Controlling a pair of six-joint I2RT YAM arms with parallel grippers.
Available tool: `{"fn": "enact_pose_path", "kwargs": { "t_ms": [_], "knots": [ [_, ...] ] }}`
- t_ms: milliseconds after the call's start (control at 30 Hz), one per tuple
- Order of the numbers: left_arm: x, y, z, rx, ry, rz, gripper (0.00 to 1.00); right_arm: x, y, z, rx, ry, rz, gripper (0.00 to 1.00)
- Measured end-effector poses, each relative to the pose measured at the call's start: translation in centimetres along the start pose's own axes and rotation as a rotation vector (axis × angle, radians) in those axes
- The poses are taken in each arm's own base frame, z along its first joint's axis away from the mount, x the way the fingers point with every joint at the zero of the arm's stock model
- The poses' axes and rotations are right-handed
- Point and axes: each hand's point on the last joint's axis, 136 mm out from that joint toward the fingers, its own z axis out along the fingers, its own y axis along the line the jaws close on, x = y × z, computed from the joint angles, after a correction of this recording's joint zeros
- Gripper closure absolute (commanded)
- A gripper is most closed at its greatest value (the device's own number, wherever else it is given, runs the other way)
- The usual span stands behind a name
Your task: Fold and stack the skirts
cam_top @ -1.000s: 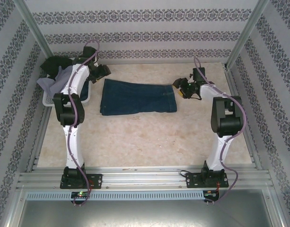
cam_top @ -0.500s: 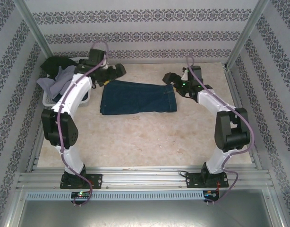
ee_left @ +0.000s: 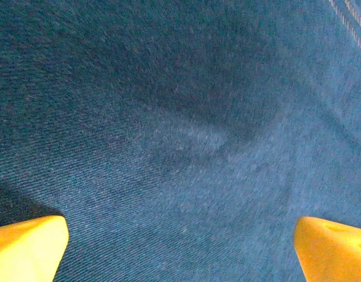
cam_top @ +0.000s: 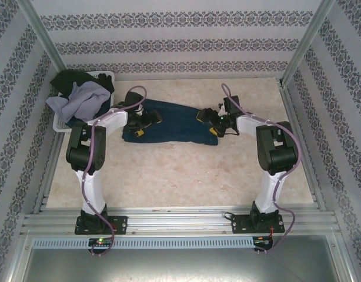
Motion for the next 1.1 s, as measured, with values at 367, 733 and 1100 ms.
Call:
{"fn": "enact_pose_path", "kwargs": {
  "t_ms": [367, 733, 1100],
  "knots": [
    [-5.8, -2.3, 0.5, -0.087, -0.051, 0.164, 0.0, 8.0, -2.3, -5.8, 0.126, -0.077, 0.083, 0.02],
    [-6.0, -3.9, -1.5, -0.066, -0.067, 0.221, 0.0, 6.0, -4.5, -6.3, 0.152, -0.119, 0.083, 0.37],
    [-3.9, -0.6, 1.6, -0.13, 0.019, 0.195, 0.0, 6.9, -5.4, -3.0, 0.156, -0.057, 0.149, 0.4]
  ]
}}
